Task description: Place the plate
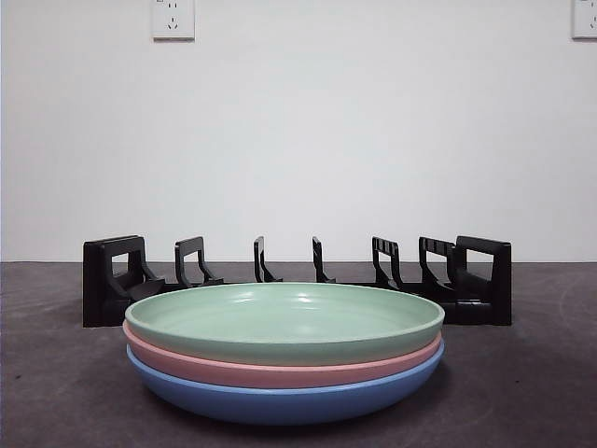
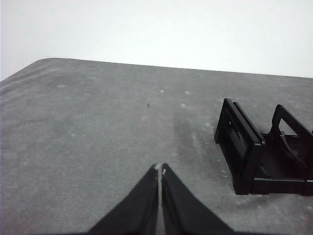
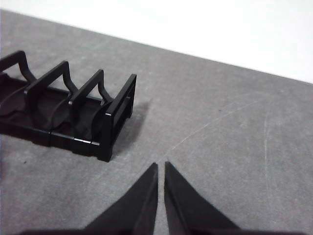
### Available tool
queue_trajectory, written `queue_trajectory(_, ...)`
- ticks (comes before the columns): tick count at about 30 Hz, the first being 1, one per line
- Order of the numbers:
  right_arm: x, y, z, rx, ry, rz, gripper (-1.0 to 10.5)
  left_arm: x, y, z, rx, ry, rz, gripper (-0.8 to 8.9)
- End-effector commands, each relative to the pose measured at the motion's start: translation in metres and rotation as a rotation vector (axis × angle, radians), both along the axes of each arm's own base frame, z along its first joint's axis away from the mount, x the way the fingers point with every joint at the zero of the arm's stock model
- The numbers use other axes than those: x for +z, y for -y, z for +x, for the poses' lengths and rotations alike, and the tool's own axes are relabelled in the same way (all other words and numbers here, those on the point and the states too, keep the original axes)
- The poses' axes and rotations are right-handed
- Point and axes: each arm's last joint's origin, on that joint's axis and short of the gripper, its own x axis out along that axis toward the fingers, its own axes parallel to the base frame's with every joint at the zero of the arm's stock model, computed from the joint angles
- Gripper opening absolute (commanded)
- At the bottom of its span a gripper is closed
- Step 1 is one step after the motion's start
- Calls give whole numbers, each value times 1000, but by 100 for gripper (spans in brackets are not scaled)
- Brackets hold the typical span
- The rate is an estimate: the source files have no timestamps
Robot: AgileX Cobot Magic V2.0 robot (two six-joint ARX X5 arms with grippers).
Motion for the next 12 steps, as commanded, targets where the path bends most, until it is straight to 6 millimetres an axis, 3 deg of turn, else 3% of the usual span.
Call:
queue_trajectory(1, -8, 1, -4, -9, 34, 40, 20, -5, 0, 1, 1, -7, -1, 7)
queue_trajectory(5, -26, 1, -5, -25, 31, 63, 20, -5, 0, 1, 1, -6, -1, 7)
queue_trajectory(12, -28, 2, -5, -45, 2, 63, 20, -5, 0, 1, 1, -6, -1, 8)
